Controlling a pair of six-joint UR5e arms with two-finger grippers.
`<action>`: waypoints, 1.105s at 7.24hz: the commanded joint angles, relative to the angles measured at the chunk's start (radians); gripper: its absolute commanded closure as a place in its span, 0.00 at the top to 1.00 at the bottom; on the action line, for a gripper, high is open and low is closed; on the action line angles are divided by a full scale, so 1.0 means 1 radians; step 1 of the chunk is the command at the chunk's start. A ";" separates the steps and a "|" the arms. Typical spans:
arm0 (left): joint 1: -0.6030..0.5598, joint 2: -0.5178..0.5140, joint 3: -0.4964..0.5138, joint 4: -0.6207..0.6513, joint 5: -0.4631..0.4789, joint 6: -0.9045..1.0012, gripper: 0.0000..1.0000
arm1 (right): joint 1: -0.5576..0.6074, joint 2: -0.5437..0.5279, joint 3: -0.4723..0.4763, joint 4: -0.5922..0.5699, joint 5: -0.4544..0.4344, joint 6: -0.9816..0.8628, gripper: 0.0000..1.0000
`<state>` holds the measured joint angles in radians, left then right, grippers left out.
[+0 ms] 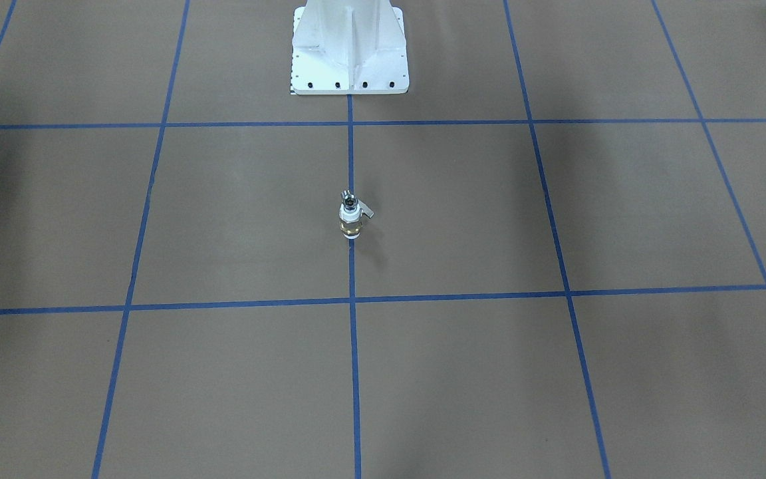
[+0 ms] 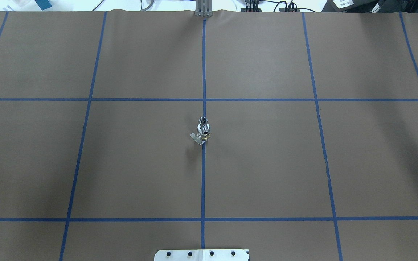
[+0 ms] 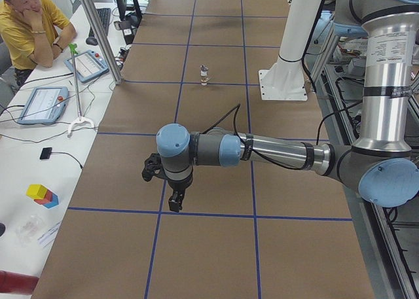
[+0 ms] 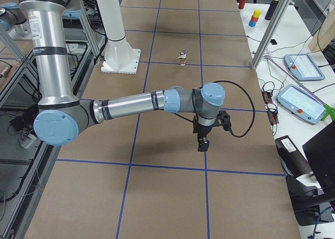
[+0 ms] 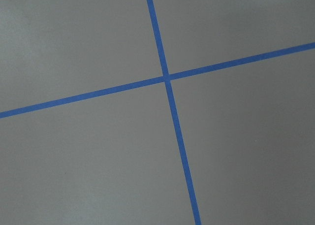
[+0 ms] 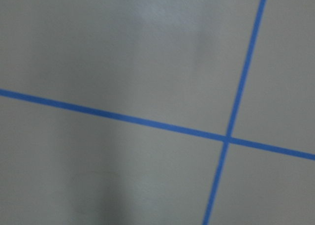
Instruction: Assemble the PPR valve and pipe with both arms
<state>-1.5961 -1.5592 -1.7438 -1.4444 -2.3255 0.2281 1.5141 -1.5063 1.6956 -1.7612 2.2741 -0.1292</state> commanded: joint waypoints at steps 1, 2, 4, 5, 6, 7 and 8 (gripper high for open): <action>0.002 -0.009 -0.026 0.001 0.002 0.004 1.00 | 0.090 -0.102 0.010 0.003 0.005 -0.035 1.00; 0.002 -0.006 -0.028 -0.002 0.002 0.010 1.00 | 0.115 -0.147 0.009 0.044 0.002 -0.046 1.00; 0.001 0.014 -0.025 -0.053 0.003 0.005 1.00 | 0.146 -0.195 0.013 0.115 0.005 -0.030 1.00; 0.001 0.021 -0.022 -0.054 0.002 0.010 1.00 | 0.146 -0.190 0.013 0.115 0.005 -0.024 1.00; -0.001 0.025 -0.031 -0.053 0.002 0.008 1.00 | 0.146 -0.190 0.018 0.117 0.007 0.012 1.00; 0.001 0.027 -0.022 -0.054 0.003 0.007 1.00 | 0.144 -0.193 0.024 0.118 0.007 0.016 1.00; 0.001 0.025 -0.005 -0.053 0.005 0.005 1.00 | 0.144 -0.195 0.035 0.117 0.008 0.016 1.00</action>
<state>-1.5958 -1.5343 -1.7644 -1.4975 -2.3226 0.2350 1.6585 -1.6988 1.7190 -1.6444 2.2812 -0.1194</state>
